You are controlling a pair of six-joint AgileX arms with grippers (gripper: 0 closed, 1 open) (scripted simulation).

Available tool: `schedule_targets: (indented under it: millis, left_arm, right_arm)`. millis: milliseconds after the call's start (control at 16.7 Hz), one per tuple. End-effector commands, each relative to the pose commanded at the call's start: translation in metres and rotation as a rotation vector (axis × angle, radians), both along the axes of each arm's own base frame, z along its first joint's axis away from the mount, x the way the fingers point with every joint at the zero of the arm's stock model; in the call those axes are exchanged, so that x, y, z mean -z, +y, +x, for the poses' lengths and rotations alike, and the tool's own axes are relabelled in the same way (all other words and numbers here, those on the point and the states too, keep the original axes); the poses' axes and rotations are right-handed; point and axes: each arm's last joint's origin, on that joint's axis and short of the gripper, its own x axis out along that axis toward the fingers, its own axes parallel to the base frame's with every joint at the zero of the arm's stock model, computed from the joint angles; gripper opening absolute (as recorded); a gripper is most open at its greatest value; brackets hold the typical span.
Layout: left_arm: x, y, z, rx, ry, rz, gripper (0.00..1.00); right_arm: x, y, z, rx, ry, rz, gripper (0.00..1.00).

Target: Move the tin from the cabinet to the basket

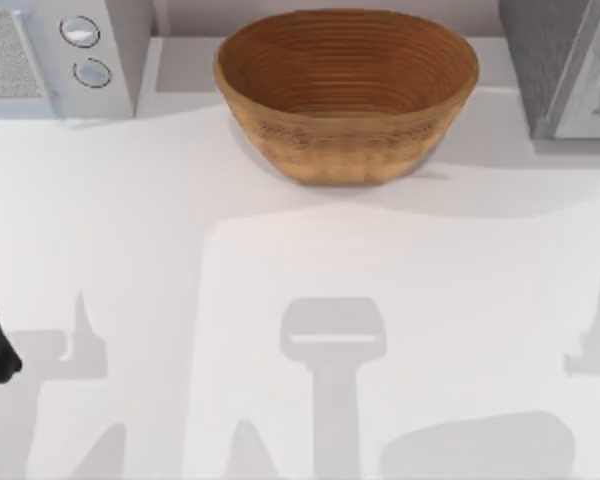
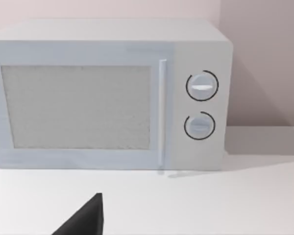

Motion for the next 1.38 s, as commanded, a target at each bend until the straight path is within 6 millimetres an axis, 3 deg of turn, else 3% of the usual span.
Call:
schedule_targets:
  millis: [180,660,1020,1200,1380]
  left_arm:
    - [0.000,0.000,0.000,0.000,0.000,0.000,1.00]
    - [0.000,0.000,0.000,0.000,0.000,0.000,1.00]
    - [0.000,0.000,0.000,0.000,0.000,0.000,1.00]
    - [0.000,0.000,0.000,0.000,0.000,0.000,1.00]
    - [0.000,0.000,0.000,0.000,0.000,0.000,1.00]
  right_arm:
    - [0.017,-0.003,0.000,0.001,-0.034,0.001,0.00]
    - [0.015,-0.002,0.001,-0.001,-0.024,0.004,0.00]
    - [-0.046,0.008,0.019,0.003,-0.047,0.007,0.00]
    - [-0.084,0.022,0.049,0.004,-0.042,0.007,0.00]
    - [-0.116,0.046,0.091,0.004,-0.044,0.007,0.00]
